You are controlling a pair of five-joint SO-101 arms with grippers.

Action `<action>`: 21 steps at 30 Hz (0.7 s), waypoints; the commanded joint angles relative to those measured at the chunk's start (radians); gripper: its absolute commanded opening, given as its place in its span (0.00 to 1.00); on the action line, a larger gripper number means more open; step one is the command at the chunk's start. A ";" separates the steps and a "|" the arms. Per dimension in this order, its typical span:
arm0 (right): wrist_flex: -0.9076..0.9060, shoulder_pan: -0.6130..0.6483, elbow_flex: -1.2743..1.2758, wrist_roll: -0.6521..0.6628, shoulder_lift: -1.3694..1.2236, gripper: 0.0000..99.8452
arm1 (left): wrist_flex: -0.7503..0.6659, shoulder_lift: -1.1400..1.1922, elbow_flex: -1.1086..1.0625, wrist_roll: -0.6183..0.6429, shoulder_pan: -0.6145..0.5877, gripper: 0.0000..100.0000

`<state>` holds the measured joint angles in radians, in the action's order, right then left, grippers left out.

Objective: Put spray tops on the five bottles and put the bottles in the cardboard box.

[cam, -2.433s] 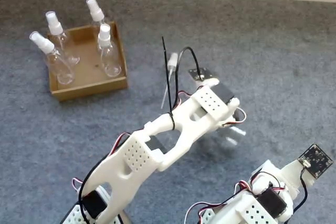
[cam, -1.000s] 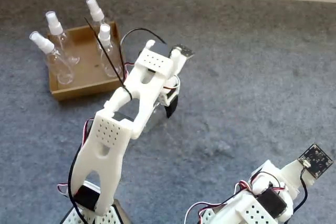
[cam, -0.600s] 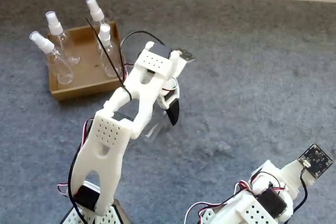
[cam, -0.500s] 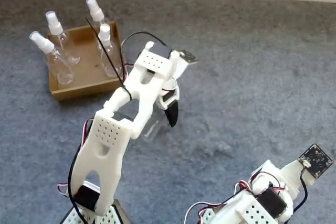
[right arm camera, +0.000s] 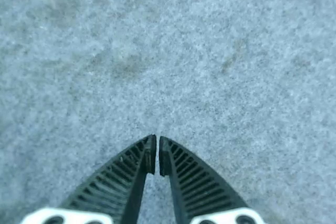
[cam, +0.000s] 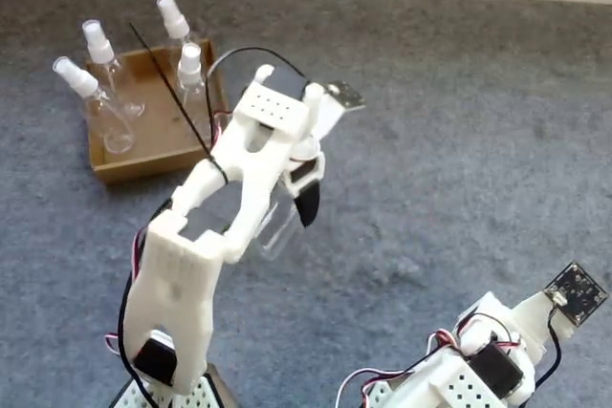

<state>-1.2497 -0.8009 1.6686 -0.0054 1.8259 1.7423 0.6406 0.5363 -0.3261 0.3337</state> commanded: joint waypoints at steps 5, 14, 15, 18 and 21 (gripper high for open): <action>-0.004 -0.012 0.117 -0.003 0.013 0.01 | -0.201 -0.209 -0.323 -0.008 0.012 0.27; -0.004 -0.012 0.117 -0.003 0.013 0.01 | -0.517 -0.206 -0.506 -0.006 0.016 0.27; -0.004 -0.012 0.117 -0.003 0.013 0.01 | -0.537 -0.206 -0.521 0.008 0.015 0.27; -0.004 -0.012 0.117 -0.003 0.013 0.01 | -0.568 -0.213 -0.553 0.069 0.005 0.27; -0.004 -0.012 0.117 -0.003 0.013 0.01 | -0.566 -0.214 -0.564 0.081 0.005 0.27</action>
<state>-1.2497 -0.8009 1.6686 -0.0054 1.8259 1.2114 0.4657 -0.0253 -0.2785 0.3475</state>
